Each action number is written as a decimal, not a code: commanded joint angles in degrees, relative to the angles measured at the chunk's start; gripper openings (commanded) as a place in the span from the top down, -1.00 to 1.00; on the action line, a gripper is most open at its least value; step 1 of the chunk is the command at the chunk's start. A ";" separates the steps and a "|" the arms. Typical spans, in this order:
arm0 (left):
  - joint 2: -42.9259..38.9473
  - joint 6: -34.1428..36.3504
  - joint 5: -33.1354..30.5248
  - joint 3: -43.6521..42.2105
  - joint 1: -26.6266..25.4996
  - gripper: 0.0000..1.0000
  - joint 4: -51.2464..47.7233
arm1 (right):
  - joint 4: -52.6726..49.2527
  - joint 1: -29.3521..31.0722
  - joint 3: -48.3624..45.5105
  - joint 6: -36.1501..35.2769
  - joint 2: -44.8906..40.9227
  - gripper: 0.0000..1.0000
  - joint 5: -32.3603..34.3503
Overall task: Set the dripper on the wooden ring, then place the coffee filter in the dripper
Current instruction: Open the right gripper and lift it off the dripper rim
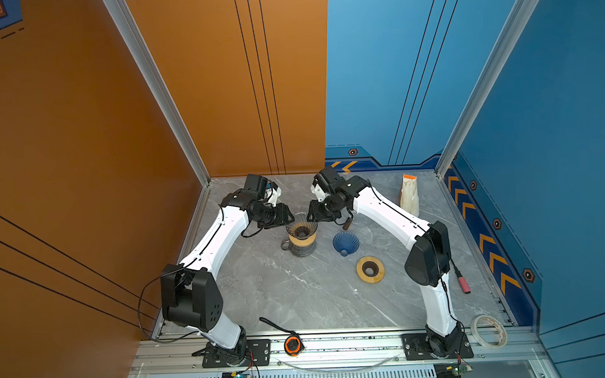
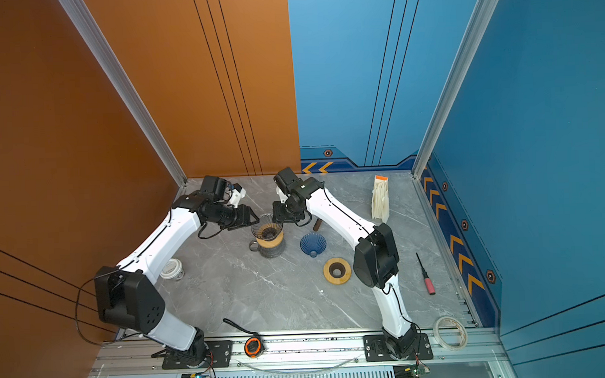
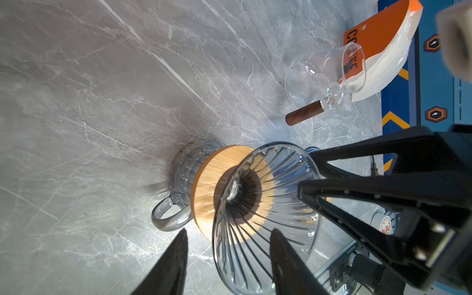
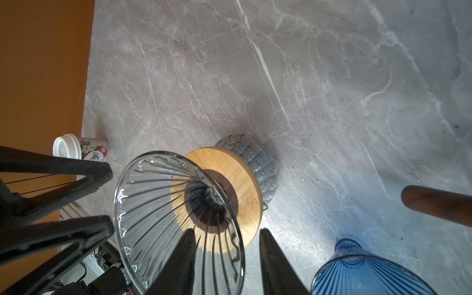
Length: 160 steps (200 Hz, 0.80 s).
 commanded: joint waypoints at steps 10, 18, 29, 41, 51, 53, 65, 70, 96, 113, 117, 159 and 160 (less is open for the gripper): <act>-4.45 -0.50 -1.12 2.37 -0.19 -0.19 -1.02 | -1.29 -0.29 1.00 -2.19 -5.08 0.18 2.91; -5.13 -0.43 -1.29 2.41 -0.32 -0.23 -0.97 | -1.33 -0.20 0.82 -2.40 -5.72 0.17 3.42; -6.03 -0.35 -1.36 2.35 -0.49 -0.28 -1.02 | -1.21 -0.23 0.51 -2.69 -6.54 0.16 3.96; -6.97 -0.34 -1.63 2.14 -0.74 -0.38 -0.96 | -0.87 -0.13 -0.25 -2.94 -7.62 0.16 4.73; -7.78 -0.34 -1.95 1.93 -1.08 -0.45 -1.06 | -0.29 -0.13 -1.29 -3.03 -8.80 0.15 5.32; -7.89 -0.34 -2.01 1.91 -1.12 -0.45 -1.01 | -0.18 -0.14 -1.56 -3.03 -9.06 0.14 5.40; -8.90 -0.41 -2.45 1.58 -1.50 -0.51 -0.78 | 0.46 -0.17 -2.91 -3.32 -10.44 0.14 6.17; -9.39 -0.51 -2.69 1.45 -1.69 -0.54 -0.77 | 0.66 -0.18 -3.48 -3.45 -10.95 0.14 6.70; -11.71 -1.39 -3.68 1.25 -2.95 -0.68 -0.34 | 1.58 -0.22 -6.68 -4.32 -14.53 0.14 9.75; -13.68 -2.14 -4.59 0.04 -4.28 -0.71 1.57 | 2.29 -0.44 -9.25 -4.90 -17.37 0.15 12.04; -14.18 -2.31 -4.84 -0.39 -4.58 -0.81 2.17 | 2.53 -0.54 -9.88 -5.03 -18.03 0.15 12.53; -19.67 -6.51 -6.54 -8.38 -7.12 -0.95 12.71 | 3.23 -3.67 -18.17 -6.43 -25.55 0.16 16.06; -19.78 -6.59 -6.54 -8.57 -7.12 -0.95 12.92 | 3.26 -3.82 -18.39 -6.44 -25.73 0.16 16.15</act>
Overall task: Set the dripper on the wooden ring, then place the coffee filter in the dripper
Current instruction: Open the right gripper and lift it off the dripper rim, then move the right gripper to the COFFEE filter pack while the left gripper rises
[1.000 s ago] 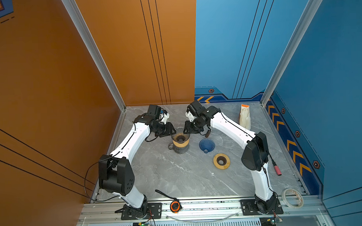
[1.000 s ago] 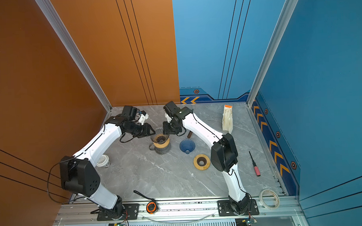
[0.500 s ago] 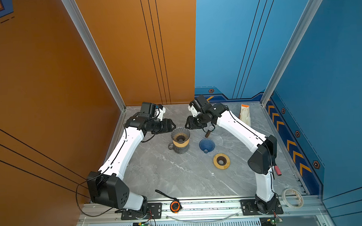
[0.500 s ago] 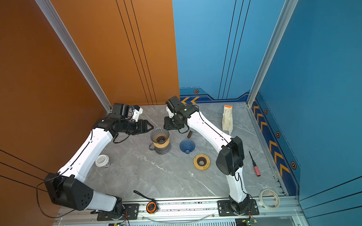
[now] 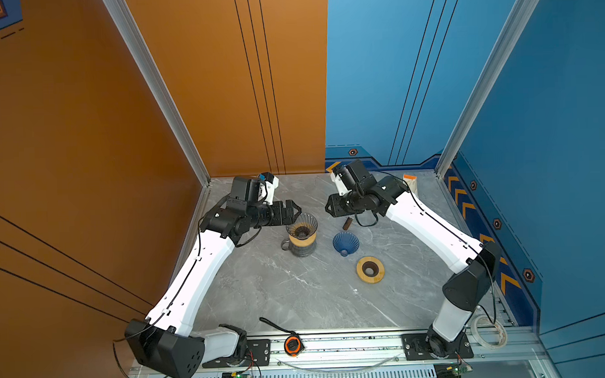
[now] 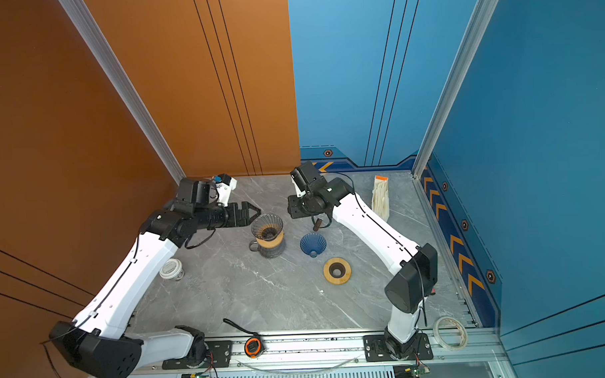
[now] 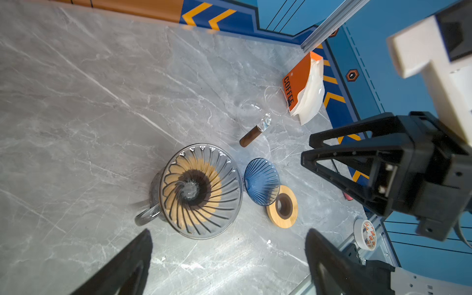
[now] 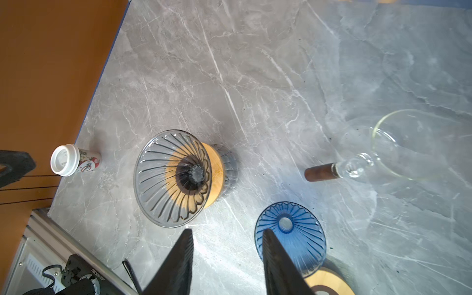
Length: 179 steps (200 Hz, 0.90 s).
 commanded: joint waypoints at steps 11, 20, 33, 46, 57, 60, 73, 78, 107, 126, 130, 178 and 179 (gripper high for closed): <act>-3.26 -3.52 -2.04 -6.14 -1.75 -0.97 9.19 | 0.71 -3.69 -6.40 -2.08 -6.70 0.17 5.11; -3.60 -3.64 -2.18 -6.86 -2.15 -0.97 9.93 | 0.75 -5.09 -8.50 -2.13 -8.38 0.17 5.58; -3.53 -3.59 -2.04 -7.09 -2.83 -0.96 10.14 | 0.77 -7.25 -11.15 -2.00 -10.65 0.18 5.90; -3.09 -3.06 -2.09 -6.75 -3.67 -0.96 10.14 | 0.88 -9.59 -13.76 -2.08 -12.81 0.17 6.34; -2.67 -2.57 -2.59 -6.44 -4.72 -0.96 10.38 | 1.28 -11.72 -16.18 -2.14 -14.47 0.18 6.64; -2.57 -2.43 -2.78 -6.34 -5.06 -0.96 10.60 | 1.41 -12.39 -16.81 -2.17 -14.98 0.18 6.64; -2.08 -2.07 -3.26 -6.19 -6.35 -0.96 11.66 | 1.97 -15.40 -19.58 -2.34 -16.93 0.19 6.61; -1.81 -1.95 -3.51 -6.03 -6.88 -0.96 12.03 | 2.18 -16.49 -20.53 -2.43 -17.58 0.19 6.60; -0.13 -1.24 -5.05 -5.13 -10.27 -0.96 13.96 | 2.34 -22.26 -24.55 -3.81 -20.52 0.19 7.91; 1.10 0.09 -7.17 -4.81 -12.48 -0.96 14.61 | 3.44 -26.63 -27.46 -4.17 -22.04 0.19 7.08; 1.40 0.39 -7.62 -4.81 -12.86 -0.96 14.83 | 3.87 -27.64 -28.10 -4.17 -22.27 0.20 6.79; 5.52 0.58 -8.55 -4.84 -16.02 -0.96 19.99 | 12.52 -37.40 -35.32 -3.55 -22.62 0.26 2.13; 5.61 0.58 -8.53 -4.80 -16.09 -0.96 20.04 | 12.72 -37.50 -35.54 -3.56 -22.56 0.26 2.04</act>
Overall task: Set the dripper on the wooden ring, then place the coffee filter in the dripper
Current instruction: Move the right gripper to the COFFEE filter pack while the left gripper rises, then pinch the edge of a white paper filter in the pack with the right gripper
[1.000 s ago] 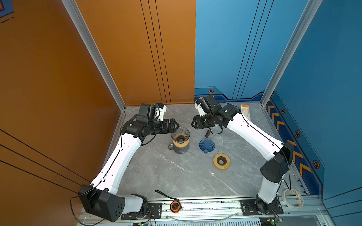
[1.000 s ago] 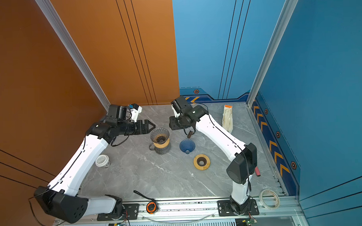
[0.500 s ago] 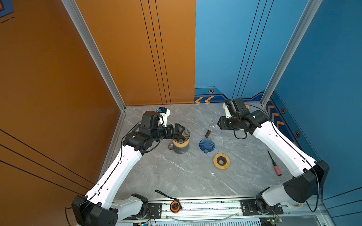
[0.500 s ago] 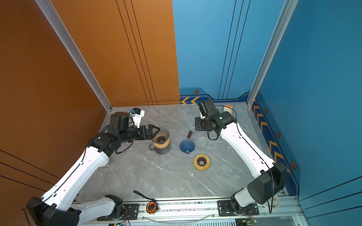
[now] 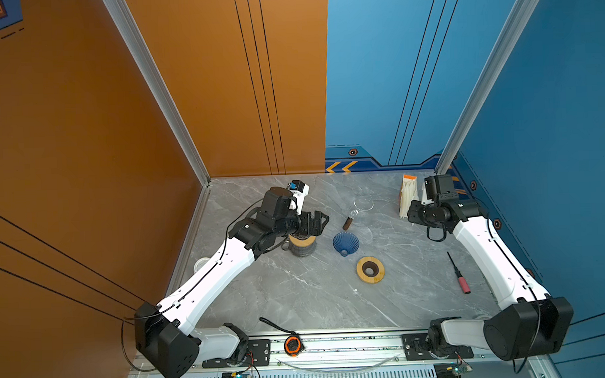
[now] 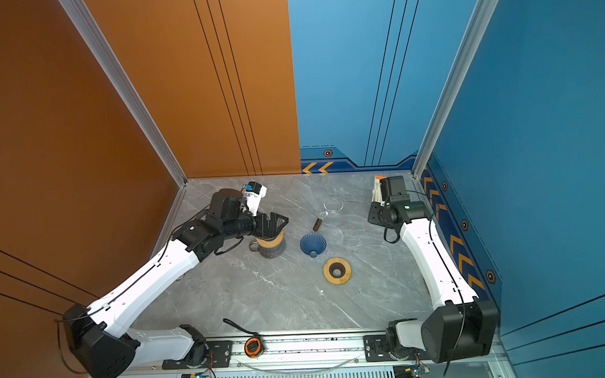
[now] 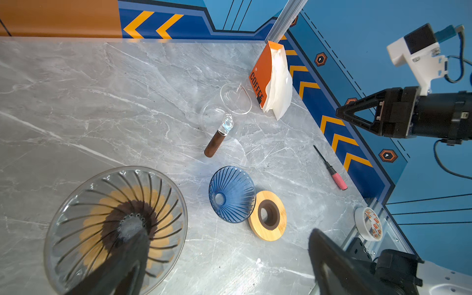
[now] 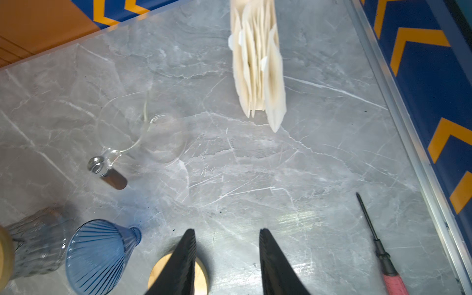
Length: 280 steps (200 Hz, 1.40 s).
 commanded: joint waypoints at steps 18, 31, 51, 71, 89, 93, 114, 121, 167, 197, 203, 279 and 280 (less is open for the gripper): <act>3.96 1.52 -1.61 2.84 -1.78 -0.95 4.40 | 10.11 -4.94 -5.68 -0.26 0.75 0.27 -2.94; 5.20 1.57 -1.44 4.04 -1.94 -0.96 4.26 | 11.69 -6.59 -6.29 -0.18 2.44 0.28 -3.24; 6.80 1.77 -0.95 5.41 -1.94 -0.96 4.26 | 13.07 -9.18 -5.94 -0.34 5.77 0.31 -4.26; 8.21 2.12 -0.66 6.42 -2.01 -0.96 3.85 | 15.40 -11.13 -5.76 -0.35 9.00 0.36 -5.66; 9.43 2.60 -1.14 7.18 -1.95 -0.96 2.91 | 16.10 -12.26 -4.23 -0.48 12.83 0.37 -6.48; 9.67 2.62 -1.12 7.41 -1.93 -0.96 2.64 | 16.17 -12.43 -3.94 -0.56 13.55 0.38 -6.52; 10.62 2.71 -1.41 8.01 -1.87 -0.96 2.50 | 17.96 -12.97 -2.62 -0.43 17.06 0.38 -7.04; 10.97 2.71 -1.39 8.29 -1.80 -0.96 2.50 | 18.87 -13.06 -2.38 -0.43 17.92 0.38 -7.38; 12.54 3.06 -0.92 9.26 -1.34 -0.96 1.10 | 19.70 -13.06 1.31 -0.78 23.66 0.39 -7.67; 12.72 2.97 -0.95 9.35 -1.05 -0.96 1.03 | 19.68 -13.01 3.41 -0.86 26.92 0.39 -7.46; 12.76 3.12 -0.95 9.42 -0.98 -0.96 0.92 | 19.70 -13.07 3.90 -0.86 27.53 0.39 -7.37; 12.18 3.15 -1.12 9.36 0.42 -0.96 -0.05 | 19.79 -12.80 7.26 -0.32 32.19 0.48 -7.28; 12.21 3.10 -1.14 9.31 0.42 -0.95 -0.05 | 19.79 -12.76 7.25 -0.29 32.24 0.49 -7.28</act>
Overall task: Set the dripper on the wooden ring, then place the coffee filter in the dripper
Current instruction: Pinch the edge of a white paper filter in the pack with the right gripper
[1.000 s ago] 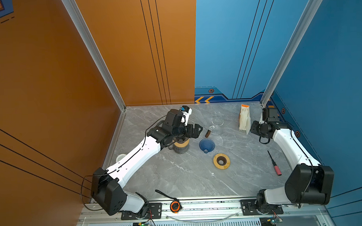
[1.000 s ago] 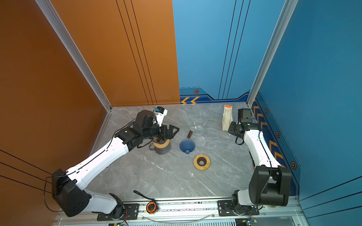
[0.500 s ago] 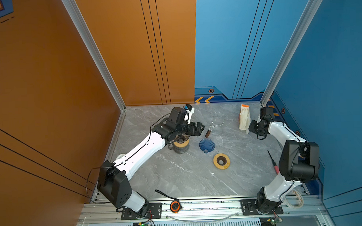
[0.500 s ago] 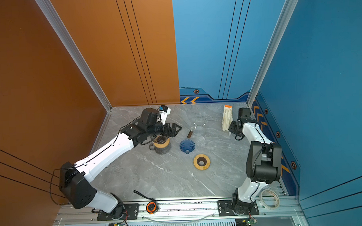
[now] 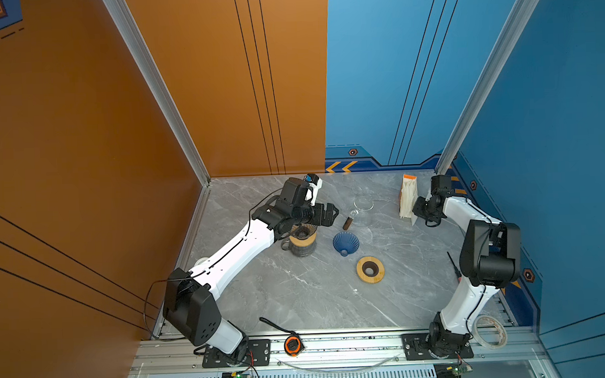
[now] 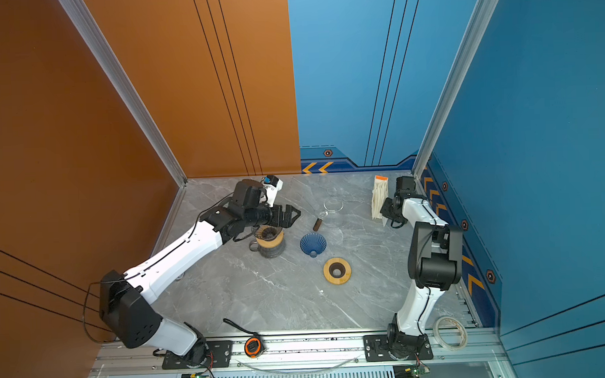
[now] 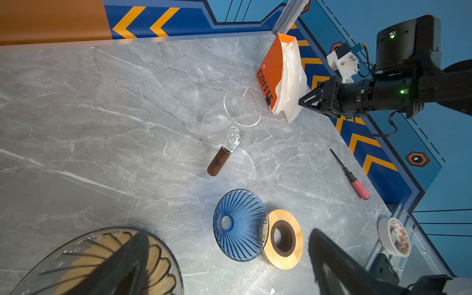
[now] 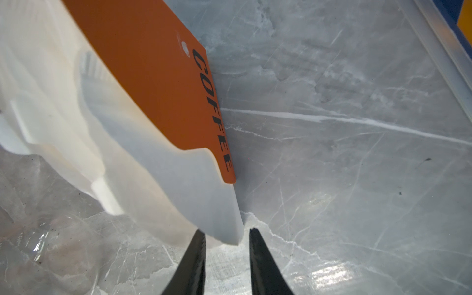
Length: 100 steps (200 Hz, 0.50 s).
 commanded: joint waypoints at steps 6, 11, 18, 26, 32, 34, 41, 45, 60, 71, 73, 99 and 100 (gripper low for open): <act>0.13 0.61 -0.32 1.60 0.41 -0.96 -1.29 | -0.01 -0.04 1.89 -0.33 1.32 0.50 -0.04; 0.17 0.53 -0.34 1.59 0.45 -0.96 -1.28 | -0.03 0.02 1.87 -0.38 1.48 0.50 -0.04; 0.23 0.46 -0.17 1.67 0.40 -0.96 -1.27 | -0.01 0.07 1.88 -0.42 1.65 0.51 -0.13; 0.19 0.44 -0.18 1.68 0.41 -0.96 -1.29 | -0.01 0.11 1.99 -0.65 1.86 0.52 -0.16; 0.16 0.48 -0.16 1.71 0.45 -0.96 -1.29 | -0.03 0.24 2.10 -0.87 2.02 0.54 -0.07; 0.17 0.45 -0.14 1.69 0.41 -0.96 -1.29 | -0.06 0.28 2.08 -0.94 2.02 0.55 0.00; 0.07 0.44 -0.21 1.70 0.40 -0.96 -1.29 | -0.10 0.38 2.13 -1.11 2.04 0.57 0.19; 0.01 0.44 -0.23 1.68 0.50 -0.96 -1.27 | -0.10 0.50 2.13 -1.11 2.05 0.58 0.29; -0.05 0.61 -0.28 1.85 0.77 -0.96 -1.55 | -0.10 0.57 1.94 -1.20 1.83 0.64 0.98; -0.01 0.61 -0.23 2.03 0.89 -0.96 -1.77 | -0.10 0.64 1.82 -1.19 1.67 0.69 1.49; -0.01 0.61 -0.26 2.03 0.98 -0.96 -1.78 | -0.10 0.64 1.79 -1.21 1.69 0.70 1.64; -0.40 0.61 -0.64 2.03 1.05 -0.96 -1.87 | -0.43 0.73 1.69 -1.07 1.61 0.84 3.28; -0.38 0.61 -0.65 2.03 1.03 -0.96 -1.84 | -0.44 0.73 1.65 -1.06 1.61 0.85 3.29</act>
